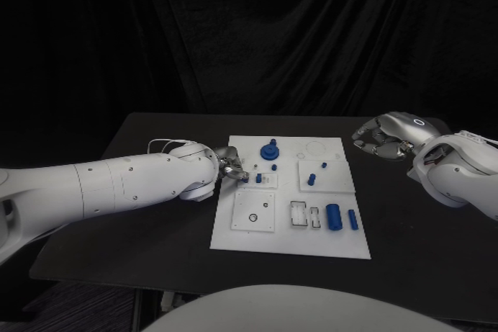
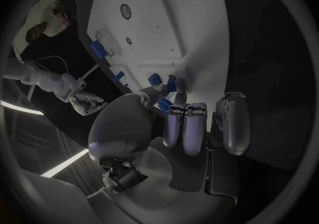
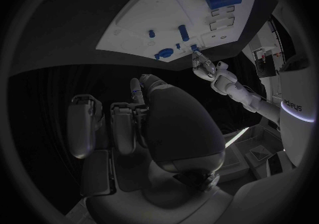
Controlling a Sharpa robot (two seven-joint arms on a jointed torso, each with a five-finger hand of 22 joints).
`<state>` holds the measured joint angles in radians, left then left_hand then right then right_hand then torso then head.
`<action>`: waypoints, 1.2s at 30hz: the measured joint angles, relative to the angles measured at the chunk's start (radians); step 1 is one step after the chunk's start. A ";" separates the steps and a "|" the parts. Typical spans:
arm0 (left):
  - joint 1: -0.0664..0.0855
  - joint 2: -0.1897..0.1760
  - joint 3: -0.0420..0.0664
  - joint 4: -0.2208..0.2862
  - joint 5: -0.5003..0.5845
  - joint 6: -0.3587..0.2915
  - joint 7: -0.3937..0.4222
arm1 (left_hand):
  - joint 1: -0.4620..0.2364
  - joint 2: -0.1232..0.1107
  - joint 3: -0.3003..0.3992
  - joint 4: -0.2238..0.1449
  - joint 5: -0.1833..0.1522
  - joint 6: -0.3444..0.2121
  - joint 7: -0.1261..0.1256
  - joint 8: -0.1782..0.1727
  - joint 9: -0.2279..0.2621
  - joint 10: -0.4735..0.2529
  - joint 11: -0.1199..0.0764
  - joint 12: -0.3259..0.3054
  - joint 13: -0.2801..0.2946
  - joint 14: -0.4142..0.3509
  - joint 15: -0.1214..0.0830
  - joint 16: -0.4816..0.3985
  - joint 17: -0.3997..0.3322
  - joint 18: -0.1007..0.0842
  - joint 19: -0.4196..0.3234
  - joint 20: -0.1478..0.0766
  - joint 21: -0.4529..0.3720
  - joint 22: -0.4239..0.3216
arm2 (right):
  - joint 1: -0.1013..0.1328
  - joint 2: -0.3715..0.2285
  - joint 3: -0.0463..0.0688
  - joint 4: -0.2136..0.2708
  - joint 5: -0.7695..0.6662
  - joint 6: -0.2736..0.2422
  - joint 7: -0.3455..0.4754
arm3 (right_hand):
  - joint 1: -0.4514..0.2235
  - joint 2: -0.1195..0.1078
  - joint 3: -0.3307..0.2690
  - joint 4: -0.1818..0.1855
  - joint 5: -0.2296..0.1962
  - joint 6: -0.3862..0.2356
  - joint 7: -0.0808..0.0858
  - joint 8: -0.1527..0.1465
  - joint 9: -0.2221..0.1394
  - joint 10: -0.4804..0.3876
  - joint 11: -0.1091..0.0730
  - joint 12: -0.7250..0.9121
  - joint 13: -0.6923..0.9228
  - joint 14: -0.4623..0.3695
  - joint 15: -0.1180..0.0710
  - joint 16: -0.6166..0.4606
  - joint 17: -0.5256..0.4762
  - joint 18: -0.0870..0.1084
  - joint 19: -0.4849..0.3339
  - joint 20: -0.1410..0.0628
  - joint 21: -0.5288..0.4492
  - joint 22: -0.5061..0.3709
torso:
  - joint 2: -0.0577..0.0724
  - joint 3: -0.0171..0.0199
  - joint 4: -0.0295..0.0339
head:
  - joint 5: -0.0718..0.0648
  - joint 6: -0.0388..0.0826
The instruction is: Assemble the parts on the task board
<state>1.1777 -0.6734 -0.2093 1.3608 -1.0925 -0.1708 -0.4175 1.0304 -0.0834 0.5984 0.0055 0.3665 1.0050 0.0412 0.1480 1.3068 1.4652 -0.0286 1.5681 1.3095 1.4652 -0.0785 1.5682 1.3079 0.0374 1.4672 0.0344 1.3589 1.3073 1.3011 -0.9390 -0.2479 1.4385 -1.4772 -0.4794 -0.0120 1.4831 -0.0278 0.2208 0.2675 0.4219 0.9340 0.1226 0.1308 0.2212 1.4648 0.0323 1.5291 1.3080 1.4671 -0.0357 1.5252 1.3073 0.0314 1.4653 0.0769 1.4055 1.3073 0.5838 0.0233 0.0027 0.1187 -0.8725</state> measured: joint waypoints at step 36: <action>0.114 0.067 -0.002 -0.140 0.145 0.335 0.031 | -0.038 -0.056 0.174 -0.017 -0.242 0.007 -0.008 0.035 0.001 0.003 -0.010 0.000 0.000 0.000 -0.007 0.000 0.000 0.000 0.000 -0.007 0.020 0.001 | 0.000 0.012 0.000 -0.007 0.000 -0.001 -0.004 | 0.000 0.000 0.000 0.000 0.003 0.000 0.000 0.000 -0.001 0.000 0.000 -0.004 0.000 0.000 0.000 0.000 0.000 0.000 0.000 0.000 -0.004 0.000 | -0.001 0.0015 -0.0012 | -0.021 0.000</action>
<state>1.2917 -0.6068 -0.2116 1.2204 -0.9471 0.1637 -0.3864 0.9919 -0.1391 0.7720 -0.0113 0.1243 1.0118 0.0330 0.1829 1.3078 1.4687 -0.0389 1.5681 1.3095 1.4652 -0.0858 1.5682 1.3076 0.0374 1.4672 0.0270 1.3791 1.3081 1.3011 -0.9275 -0.2479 1.4311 -1.4772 -0.4800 -0.0164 1.4831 -0.0278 0.2208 0.2675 0.4254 0.9340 0.1226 0.1308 0.2206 1.4648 0.0322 1.5250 1.3082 1.4671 -0.0357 1.5252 1.3073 0.0315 1.4653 0.0769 1.4014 1.3078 0.5824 0.0248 0.0015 0.0981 -0.8725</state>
